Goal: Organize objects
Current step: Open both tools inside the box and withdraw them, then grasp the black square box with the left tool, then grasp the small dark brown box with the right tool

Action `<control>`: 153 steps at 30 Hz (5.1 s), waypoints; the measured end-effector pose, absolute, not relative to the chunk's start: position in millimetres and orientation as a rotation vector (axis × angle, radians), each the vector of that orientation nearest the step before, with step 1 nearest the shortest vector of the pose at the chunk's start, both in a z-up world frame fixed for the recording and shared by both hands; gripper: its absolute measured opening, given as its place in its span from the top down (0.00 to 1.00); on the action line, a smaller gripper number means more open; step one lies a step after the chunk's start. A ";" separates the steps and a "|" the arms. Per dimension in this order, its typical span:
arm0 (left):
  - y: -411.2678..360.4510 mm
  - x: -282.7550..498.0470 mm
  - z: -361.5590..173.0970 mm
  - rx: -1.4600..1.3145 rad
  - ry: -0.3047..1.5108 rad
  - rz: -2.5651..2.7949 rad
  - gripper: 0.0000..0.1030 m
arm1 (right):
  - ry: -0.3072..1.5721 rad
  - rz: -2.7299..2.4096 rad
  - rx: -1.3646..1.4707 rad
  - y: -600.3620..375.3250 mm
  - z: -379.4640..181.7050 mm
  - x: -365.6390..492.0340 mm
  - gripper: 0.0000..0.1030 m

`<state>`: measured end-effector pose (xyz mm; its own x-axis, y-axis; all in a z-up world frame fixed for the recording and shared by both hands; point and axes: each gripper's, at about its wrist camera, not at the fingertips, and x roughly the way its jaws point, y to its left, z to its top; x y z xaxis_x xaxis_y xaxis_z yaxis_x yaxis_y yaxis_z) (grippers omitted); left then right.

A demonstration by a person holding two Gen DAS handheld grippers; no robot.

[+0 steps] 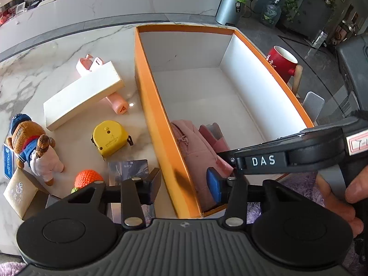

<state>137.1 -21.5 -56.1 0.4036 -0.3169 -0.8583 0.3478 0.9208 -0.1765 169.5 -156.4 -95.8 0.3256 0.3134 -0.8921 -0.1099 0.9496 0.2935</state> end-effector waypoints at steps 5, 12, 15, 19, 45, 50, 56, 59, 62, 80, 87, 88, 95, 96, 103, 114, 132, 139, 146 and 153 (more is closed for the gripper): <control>-22.8 132.9 -59.4 0.073 1.068 -0.426 0.55 | 1.175 0.234 -0.072 -128.7 -87.8 167.3 0.78; -16.9 131.2 -57.7 0.064 1.058 -0.423 0.55 | 1.201 0.256 0.007 -130.5 -95.6 172.5 0.74; -13.8 129.5 -56.7 0.050 1.053 -0.424 0.55 | 1.218 0.258 0.095 -137.9 -96.1 172.6 0.73; -11.8 127.8 -55.0 0.040 1.051 -0.430 0.55 | 1.242 0.261 0.232 -150.4 -97.3 173.6 0.72; -4.1 120.4 -36.7 0.027 1.013 -0.418 0.56 | 1.221 0.299 0.408 -182.4 -97.5 171.1 0.80; 1.2 118.0 -33.6 0.002 1.008 -0.423 0.56 | 1.210 0.297 0.409 -185.2 -93.8 169.8 0.80; 18.4 111.2 -21.8 -0.026 0.986 -0.411 0.56 | 1.149 0.318 0.351 -177.8 -75.6 164.1 0.80; 32.2 108.4 -14.9 -0.027 0.979 -0.379 0.56 | 1.103 0.371 0.334 -168.1 -61.2 159.9 0.79; 46.9 105.0 -9.6 -0.010 0.973 -0.341 0.56 | 1.057 0.446 0.291 -149.7 -45.5 155.2 0.76; 93.9 93.1 -62.9 0.205 1.103 -0.269 0.37 | 1.121 0.687 -0.162 -3.8 -71.2 144.0 0.68; 74.3 100.1 -87.6 0.327 1.125 -0.257 0.31 | 1.158 0.613 -0.265 19.1 -96.1 148.2 0.69; 71.4 101.1 -90.4 0.340 1.130 -0.261 0.30 | 1.162 0.610 -0.277 19.7 -98.6 150.1 0.69; 65.9 109.5 -107.2 0.384 1.162 -0.235 0.30 | 1.174 0.610 -0.338 18.9 -103.7 157.4 0.67; 65.4 110.2 -108.3 0.387 1.164 -0.236 0.26 | 1.175 0.606 -0.344 18.7 -104.5 158.1 0.66; 64.0 119.4 -115.8 0.409 1.179 -0.205 0.12 | 1.175 0.622 -0.402 22.6 -110.3 158.0 0.66; 102.7 122.0 -102.2 0.165 1.195 -0.176 0.35 | 1.161 0.683 -0.476 22.3 -102.2 156.1 0.59; 146.2 119.7 -87.2 -0.053 1.163 -0.183 0.60 | 1.294 0.531 -0.384 41.5 -117.7 182.1 0.49; 143.8 120.0 -90.2 -0.048 1.138 -0.190 0.60 | 1.334 0.379 -0.327 49.0 -132.5 185.3 0.36; 151.4 118.5 -90.7 -0.094 1.120 -0.200 0.60 | 1.315 0.308 -0.386 58.9 -137.7 176.9 0.33; 148.0 117.2 -90.4 -0.081 1.103 -0.219 0.60 | 1.264 0.196 -0.364 57.4 -137.4 145.6 0.41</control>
